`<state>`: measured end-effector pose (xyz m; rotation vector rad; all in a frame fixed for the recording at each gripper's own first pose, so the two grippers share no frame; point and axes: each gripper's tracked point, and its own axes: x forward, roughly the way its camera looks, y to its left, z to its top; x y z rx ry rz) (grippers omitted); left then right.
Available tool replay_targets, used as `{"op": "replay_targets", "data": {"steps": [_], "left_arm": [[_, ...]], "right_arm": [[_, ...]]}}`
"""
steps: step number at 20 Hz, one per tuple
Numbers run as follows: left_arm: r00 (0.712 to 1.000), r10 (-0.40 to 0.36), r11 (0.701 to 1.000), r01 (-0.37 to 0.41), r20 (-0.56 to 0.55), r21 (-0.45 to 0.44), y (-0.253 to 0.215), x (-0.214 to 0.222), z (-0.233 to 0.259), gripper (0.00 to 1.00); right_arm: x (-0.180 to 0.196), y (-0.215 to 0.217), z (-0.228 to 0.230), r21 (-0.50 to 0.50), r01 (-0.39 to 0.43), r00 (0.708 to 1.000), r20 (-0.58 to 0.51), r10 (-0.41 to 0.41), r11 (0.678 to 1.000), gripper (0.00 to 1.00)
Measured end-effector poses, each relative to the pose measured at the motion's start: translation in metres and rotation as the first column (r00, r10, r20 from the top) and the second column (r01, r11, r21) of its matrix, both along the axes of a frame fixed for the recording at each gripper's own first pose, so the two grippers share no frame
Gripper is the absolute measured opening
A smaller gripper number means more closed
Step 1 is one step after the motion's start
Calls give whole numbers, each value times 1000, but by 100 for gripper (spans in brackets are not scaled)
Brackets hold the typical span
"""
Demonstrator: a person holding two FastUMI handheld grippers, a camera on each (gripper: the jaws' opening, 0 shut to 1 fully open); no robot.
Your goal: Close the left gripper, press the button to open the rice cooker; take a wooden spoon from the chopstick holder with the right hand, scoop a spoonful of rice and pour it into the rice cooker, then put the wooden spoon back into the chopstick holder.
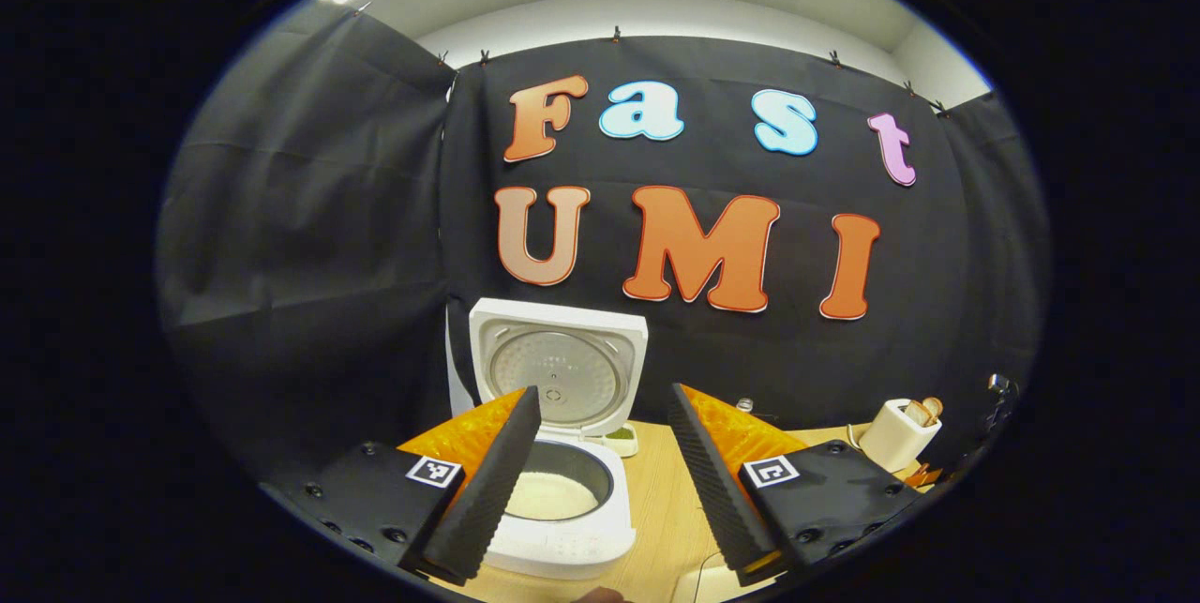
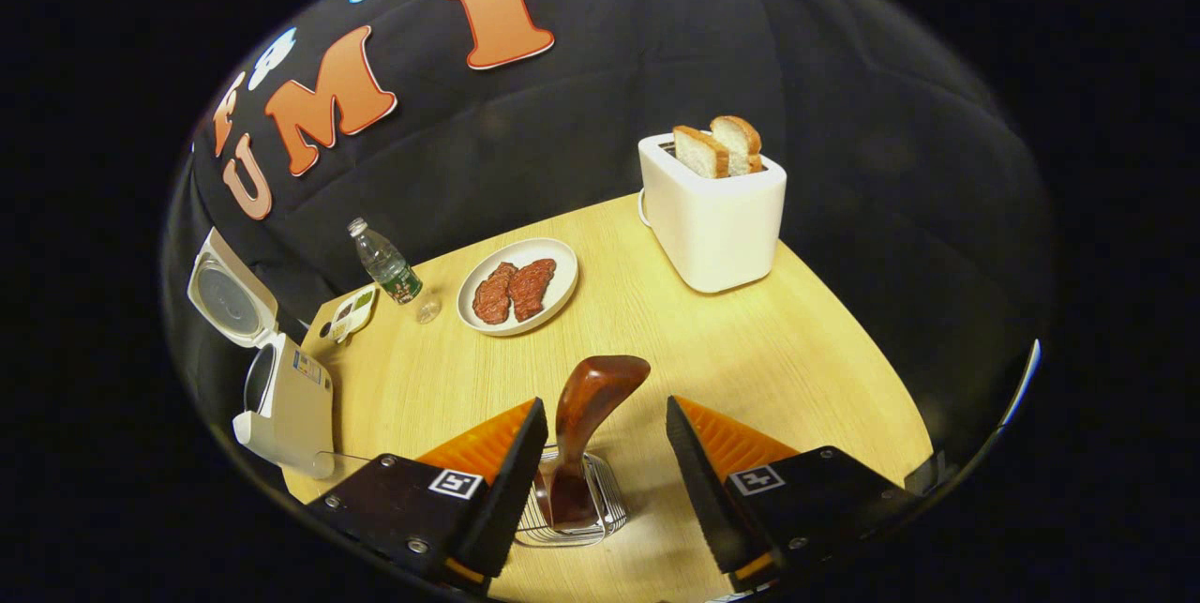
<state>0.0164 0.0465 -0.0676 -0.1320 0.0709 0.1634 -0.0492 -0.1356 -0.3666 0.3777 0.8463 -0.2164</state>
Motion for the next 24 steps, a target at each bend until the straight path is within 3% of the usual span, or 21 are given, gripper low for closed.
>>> {"op": "replay_targets", "data": {"steps": [3,4,6,8,9,12,15,20,24], "left_arm": [[999,32,999,-32,-10,5,-2,-14,2,92],[999,36,999,-36,-17,-3,-6,-17,1,94],[999,37,999,-38,-38,-24,-12,-21,-2,93],[998,25,999,-27,-50,-25,-23,-22,-4,93],[998,20,1000,-21,-54,-18,-27,-22,-4,93],[998,-9,1000,9,-56,6,-43,-20,-4,93],[997,-48,999,49,-57,21,-57,-14,-8,92],[993,-103,995,103,-55,-5,-69,2,-8,94],[998,-58,996,59,-19,70,-45,12,5,93]], "right_arm": [[5,4,-5,38,-32,999,35,31,999,64],[7,6,-7,36,-51,997,53,49,998,66],[11,12,-7,37,-78,994,81,75,996,56],[11,16,-2,46,-85,991,108,80,995,43],[9,16,-2,44,-84,990,118,78,995,31],[0,27,7,81,-94,985,151,81,992,25],[-10,30,13,38,-103,979,178,94,994,19],[-21,32,21,44,-45,985,167,37,998,12],[-14,24,62,34,37,972,230,-44,999,10]]}}
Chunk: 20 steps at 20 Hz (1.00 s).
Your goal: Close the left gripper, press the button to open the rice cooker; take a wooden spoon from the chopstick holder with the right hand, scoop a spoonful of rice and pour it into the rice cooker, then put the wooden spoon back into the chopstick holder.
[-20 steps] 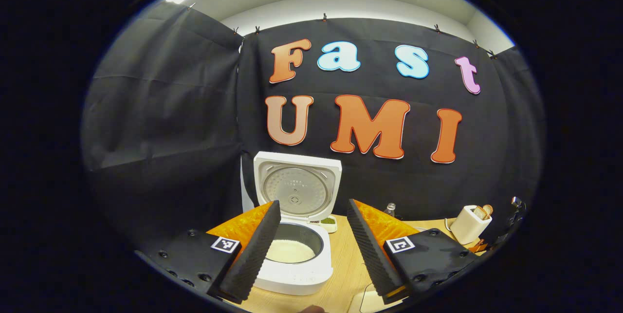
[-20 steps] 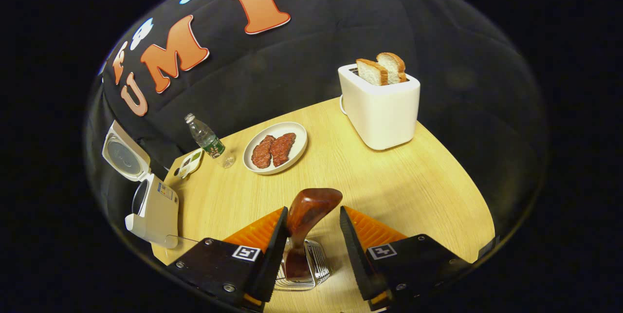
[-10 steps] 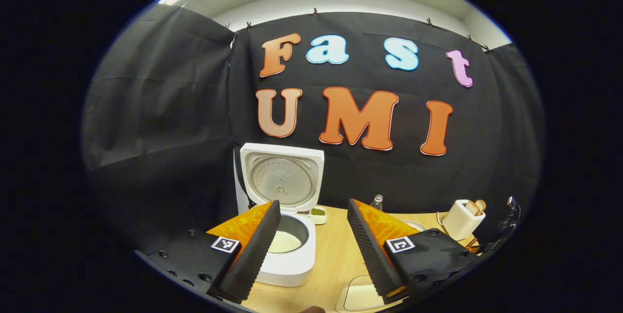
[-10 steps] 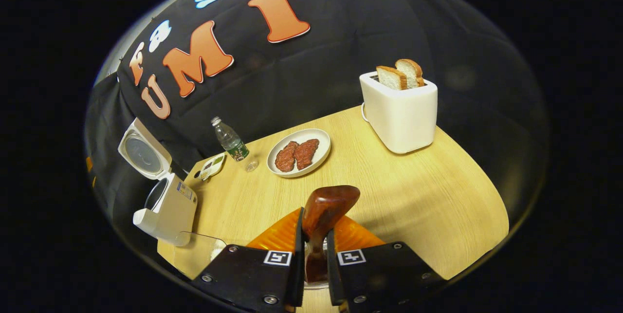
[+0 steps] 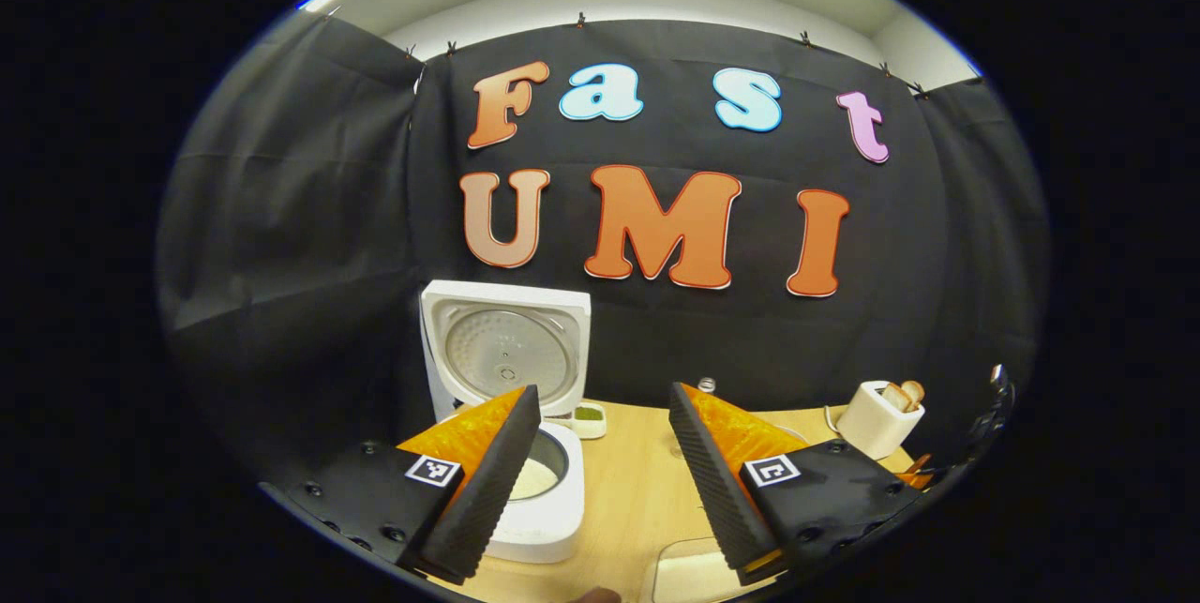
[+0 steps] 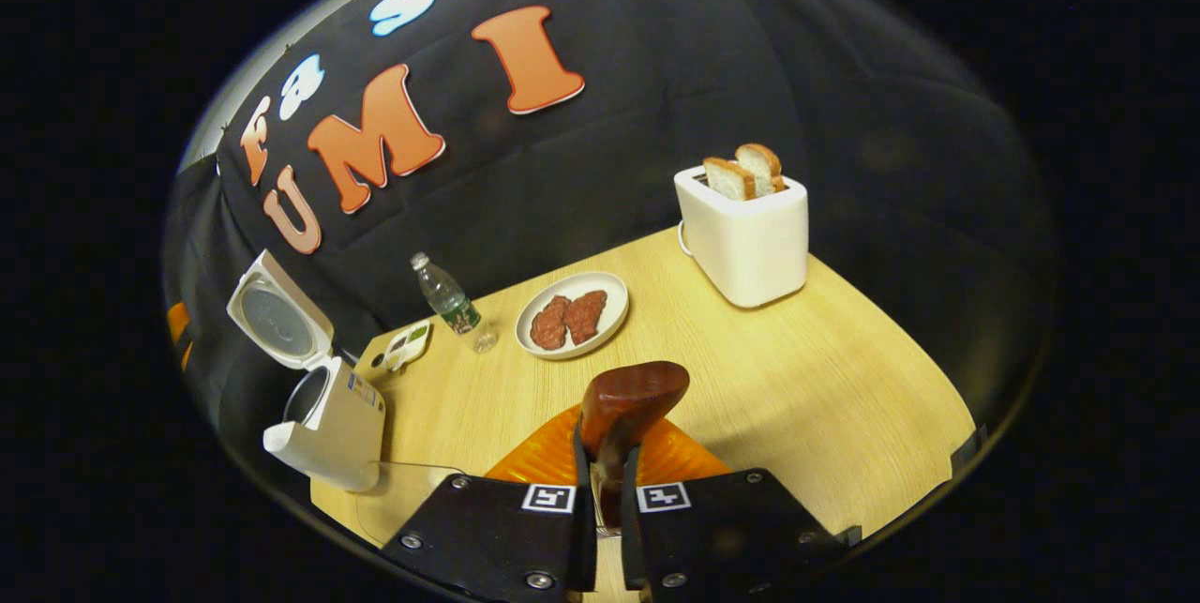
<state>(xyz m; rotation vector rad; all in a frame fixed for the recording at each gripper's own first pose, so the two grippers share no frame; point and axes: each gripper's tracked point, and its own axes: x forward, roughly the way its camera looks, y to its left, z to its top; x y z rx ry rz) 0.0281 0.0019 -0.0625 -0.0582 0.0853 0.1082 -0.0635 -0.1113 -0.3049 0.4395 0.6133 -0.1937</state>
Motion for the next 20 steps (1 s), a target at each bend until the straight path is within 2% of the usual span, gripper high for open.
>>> {"op": "replay_targets", "data": {"steps": [2,5,8,10,13,18,20], "left_arm": [[1000,18,999,-18,4,43,11,4,1,95],[998,51,996,-54,35,77,36,7,8,97],[1000,7,998,-8,10,55,41,12,-5,96],[1000,20,999,-20,0,42,57,12,-14,97],[998,-13,1000,12,-59,-12,61,7,-39,96],[995,-3,999,-1,-103,-39,79,1,-54,99],[992,7,999,-13,-125,-50,82,-1,-64,99]], "right_arm": [[1,0,28,-24,29,999,45,-28,999,10],[1,21,68,-30,25,994,109,-21,999,10],[2,64,90,1,-20,990,141,19,1000,10],[2,96,83,-11,-72,988,135,73,997,10],[-4,146,73,-15,-156,981,113,157,988,10],[-7,163,32,-203,-224,972,23,233,953,10],[-12,178,11,-269,-280,959,-27,283,922,10]]}}
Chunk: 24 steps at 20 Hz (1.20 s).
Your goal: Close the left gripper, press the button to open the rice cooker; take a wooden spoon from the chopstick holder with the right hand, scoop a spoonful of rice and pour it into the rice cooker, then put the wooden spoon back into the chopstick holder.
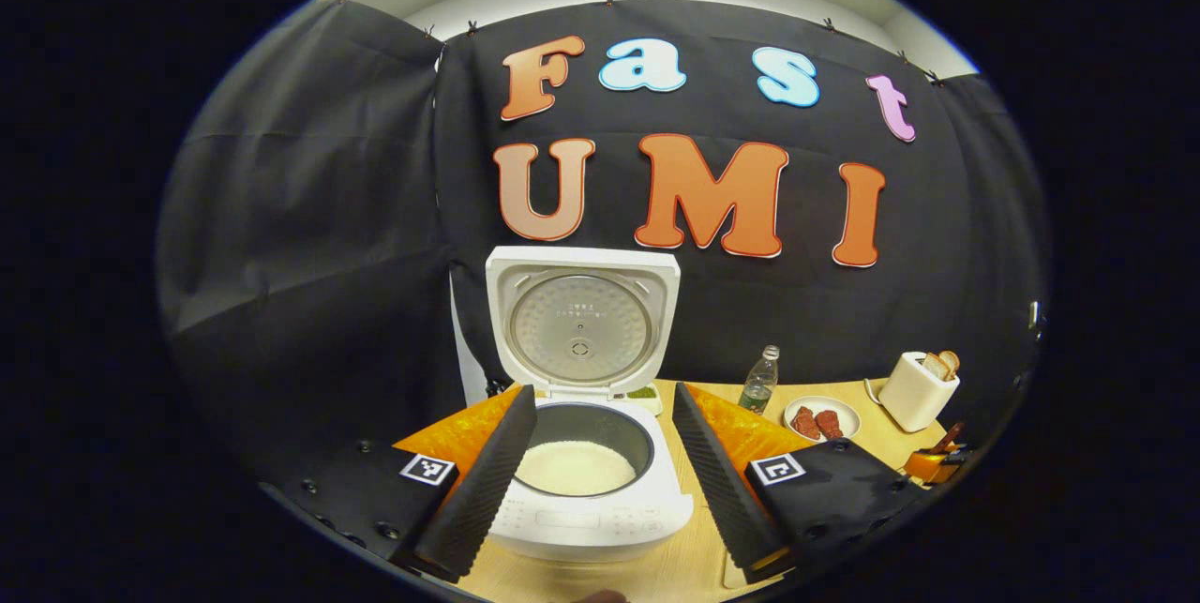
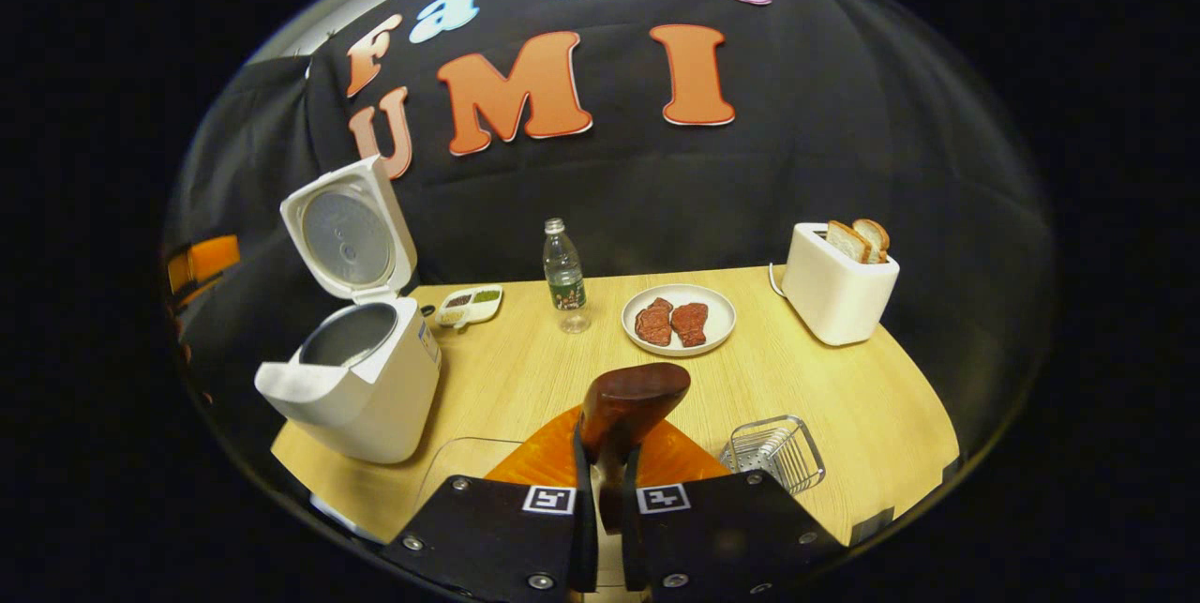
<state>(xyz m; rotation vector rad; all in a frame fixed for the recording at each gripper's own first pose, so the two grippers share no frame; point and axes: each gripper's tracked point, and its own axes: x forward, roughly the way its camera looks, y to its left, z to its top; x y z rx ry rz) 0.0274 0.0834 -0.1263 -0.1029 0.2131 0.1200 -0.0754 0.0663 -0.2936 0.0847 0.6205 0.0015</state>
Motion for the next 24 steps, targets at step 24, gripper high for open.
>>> {"op": "replay_targets", "data": {"steps": [24], "left_arm": [[980,-145,988,152,-137,35,12,0,-50,99]], "right_arm": [[-18,79,-37,83,162,985,45,-166,983,10]]}}
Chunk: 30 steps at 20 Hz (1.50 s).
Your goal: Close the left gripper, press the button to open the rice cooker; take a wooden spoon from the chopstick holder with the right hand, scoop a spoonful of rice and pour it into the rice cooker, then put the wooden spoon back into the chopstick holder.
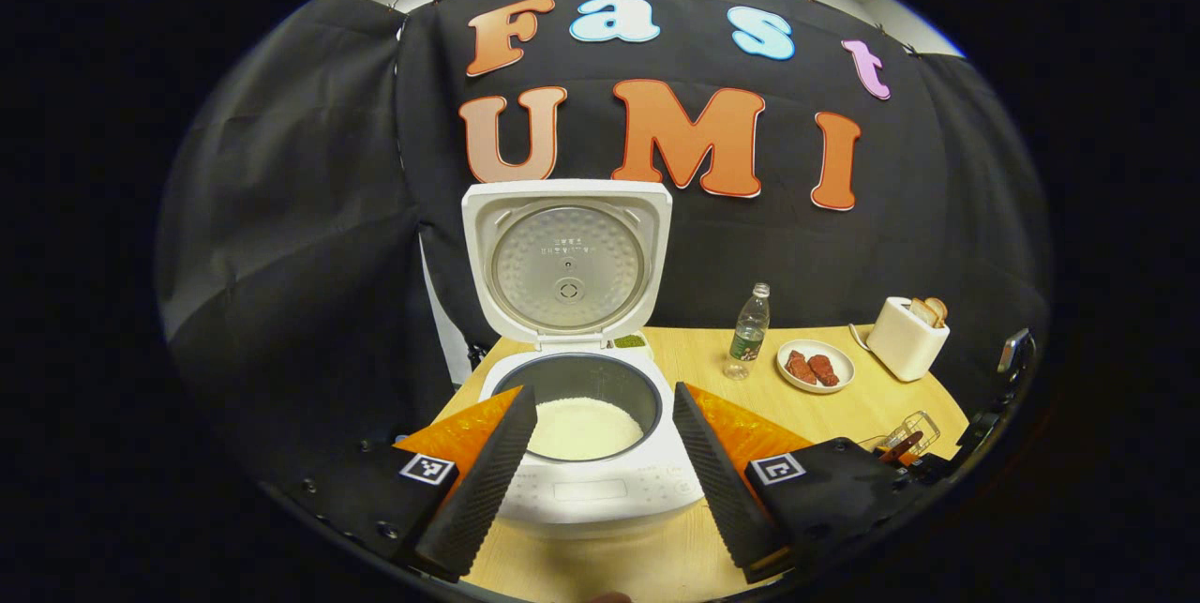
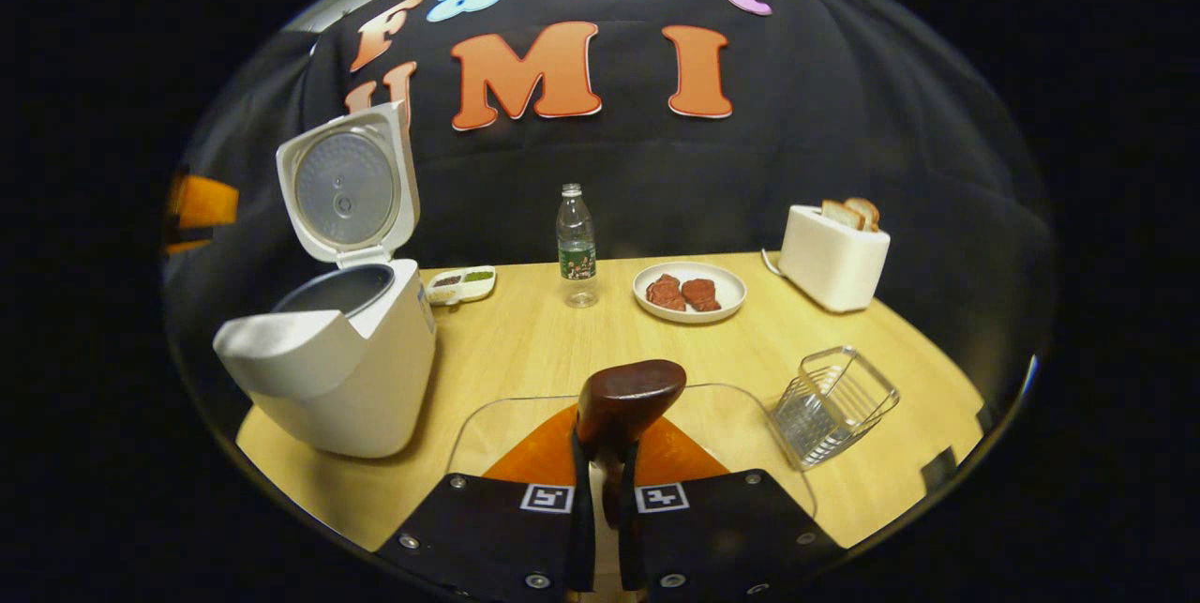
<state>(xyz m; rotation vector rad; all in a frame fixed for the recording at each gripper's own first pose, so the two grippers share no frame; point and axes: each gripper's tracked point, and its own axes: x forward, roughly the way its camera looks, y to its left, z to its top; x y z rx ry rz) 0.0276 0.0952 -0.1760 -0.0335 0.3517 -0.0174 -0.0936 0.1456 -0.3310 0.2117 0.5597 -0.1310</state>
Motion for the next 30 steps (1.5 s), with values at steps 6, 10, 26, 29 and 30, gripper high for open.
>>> {"op": "replay_targets", "data": {"steps": [6,10,26,29,30], "left_arm": [[1000,-1,1000,1,5,10,16,1,0,99],[1000,6,1000,-6,5,15,22,0,-1,97],[998,20,999,-18,56,-37,-12,15,18,99],[996,44,997,-40,75,-60,-13,16,23,99],[995,52,997,-46,82,-67,-12,15,25,99]], "right_arm": [[1,14,-15,353,133,988,-121,-95,926,10],[1,-7,-34,545,282,955,-239,-176,789,10],[7,-96,12,890,345,926,-270,-263,298,10],[16,-111,36,933,305,927,-245,-283,193,9],[20,-110,44,941,291,931,-237,-276,172,9]]}}
